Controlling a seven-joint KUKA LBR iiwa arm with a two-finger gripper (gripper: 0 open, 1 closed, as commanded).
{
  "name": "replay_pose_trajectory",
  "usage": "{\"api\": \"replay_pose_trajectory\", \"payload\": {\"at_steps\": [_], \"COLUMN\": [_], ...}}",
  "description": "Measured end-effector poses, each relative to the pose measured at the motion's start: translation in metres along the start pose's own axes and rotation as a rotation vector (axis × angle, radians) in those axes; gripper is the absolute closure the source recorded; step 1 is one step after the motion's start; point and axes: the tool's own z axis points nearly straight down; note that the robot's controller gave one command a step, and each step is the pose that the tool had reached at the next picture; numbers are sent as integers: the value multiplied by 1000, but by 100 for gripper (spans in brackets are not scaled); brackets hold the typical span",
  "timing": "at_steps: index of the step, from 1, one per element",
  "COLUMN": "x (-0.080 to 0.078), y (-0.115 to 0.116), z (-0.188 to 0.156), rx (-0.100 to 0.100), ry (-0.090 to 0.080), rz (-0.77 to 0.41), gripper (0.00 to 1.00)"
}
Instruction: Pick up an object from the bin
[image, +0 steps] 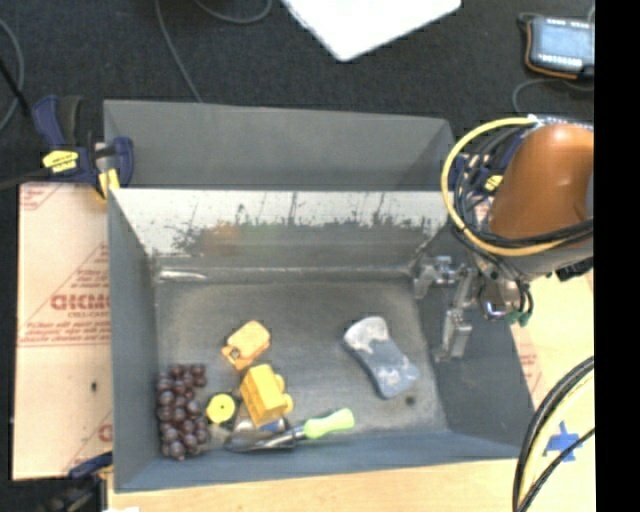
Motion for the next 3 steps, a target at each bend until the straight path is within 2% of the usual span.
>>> {"api": "replay_pose_trajectory", "payload": {"at_steps": [1,2,3], "x": [-2,5,6], "y": [0,18,32], "z": [-5,21,73], "rx": [1,4,1], "ry": [-8,-14,-14], "rz": [-3,-55,-60], "gripper": [0,0,0]}}
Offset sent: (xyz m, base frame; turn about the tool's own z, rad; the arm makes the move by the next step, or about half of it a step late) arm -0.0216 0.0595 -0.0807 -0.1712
